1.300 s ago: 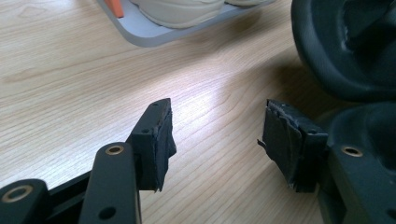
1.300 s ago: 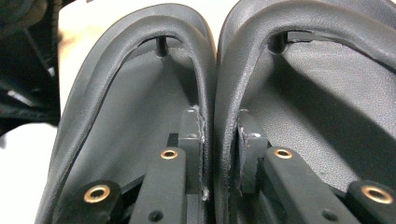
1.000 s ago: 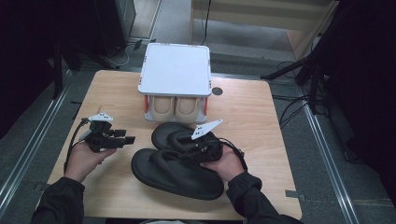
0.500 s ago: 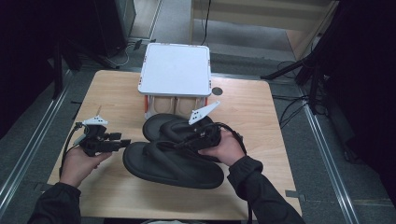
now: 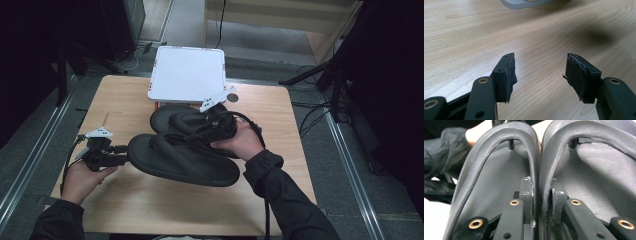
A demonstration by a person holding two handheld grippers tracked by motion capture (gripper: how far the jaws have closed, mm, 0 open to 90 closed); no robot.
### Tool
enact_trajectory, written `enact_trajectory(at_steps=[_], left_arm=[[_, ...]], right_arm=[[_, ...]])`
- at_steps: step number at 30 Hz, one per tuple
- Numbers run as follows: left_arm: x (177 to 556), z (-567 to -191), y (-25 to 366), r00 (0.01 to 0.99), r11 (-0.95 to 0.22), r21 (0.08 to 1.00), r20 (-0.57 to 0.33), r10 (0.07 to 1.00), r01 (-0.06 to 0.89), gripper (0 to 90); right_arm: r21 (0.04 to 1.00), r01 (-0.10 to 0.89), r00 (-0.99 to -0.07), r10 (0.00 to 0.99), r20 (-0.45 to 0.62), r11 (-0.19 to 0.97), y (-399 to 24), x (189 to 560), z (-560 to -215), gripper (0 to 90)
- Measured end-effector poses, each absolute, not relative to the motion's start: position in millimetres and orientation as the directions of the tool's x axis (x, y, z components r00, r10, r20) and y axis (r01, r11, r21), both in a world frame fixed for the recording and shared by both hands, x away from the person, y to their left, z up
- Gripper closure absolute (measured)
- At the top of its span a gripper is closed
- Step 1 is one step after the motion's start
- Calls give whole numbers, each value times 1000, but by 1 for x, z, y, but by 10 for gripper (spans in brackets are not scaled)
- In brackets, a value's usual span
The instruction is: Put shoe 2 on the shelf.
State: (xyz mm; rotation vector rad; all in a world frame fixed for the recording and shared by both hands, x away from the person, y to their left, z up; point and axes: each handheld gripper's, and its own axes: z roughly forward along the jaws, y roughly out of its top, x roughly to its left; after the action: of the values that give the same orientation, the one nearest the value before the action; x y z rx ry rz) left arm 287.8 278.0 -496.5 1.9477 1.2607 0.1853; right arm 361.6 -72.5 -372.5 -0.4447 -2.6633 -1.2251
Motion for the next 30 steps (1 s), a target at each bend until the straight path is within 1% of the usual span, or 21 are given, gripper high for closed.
enact_trajectory(at_steps=[3, 14, 21, 24, 26, 30], left_arm=[[288, -496, 277, 497, -192, 686, -279, 822, 702, 417], [290, -498, 277, 496, -195, 678, -281, 822, 708, 418], [291, -498, 275, 500, -200, 676, -282, 819, 709, 418], [292, -498, 274, 502, -207, 675, -276, 820, 708, 418], [293, -499, 272, 505, -218, 675, -262, 822, 705, 417], [295, -500, 270, 507, -218, 676, -263, 821, 704, 418]], right_arm=[[715, 362, -932, 230, 280, 598, -71, 367, -361, 771], [712, 457, -874, 420, 245, 534, -67, 391, -329, 770], [715, 521, -807, 541, 236, 466, -60, 409, -317, 770], [701, 561, -767, 595, 241, 439, -57, 419, -316, 772], [702, 577, -737, 636, 228, 417, -54, 425, -316, 772], [710, 602, -681, 700, 217, 366, -48, 440, -317, 771]])
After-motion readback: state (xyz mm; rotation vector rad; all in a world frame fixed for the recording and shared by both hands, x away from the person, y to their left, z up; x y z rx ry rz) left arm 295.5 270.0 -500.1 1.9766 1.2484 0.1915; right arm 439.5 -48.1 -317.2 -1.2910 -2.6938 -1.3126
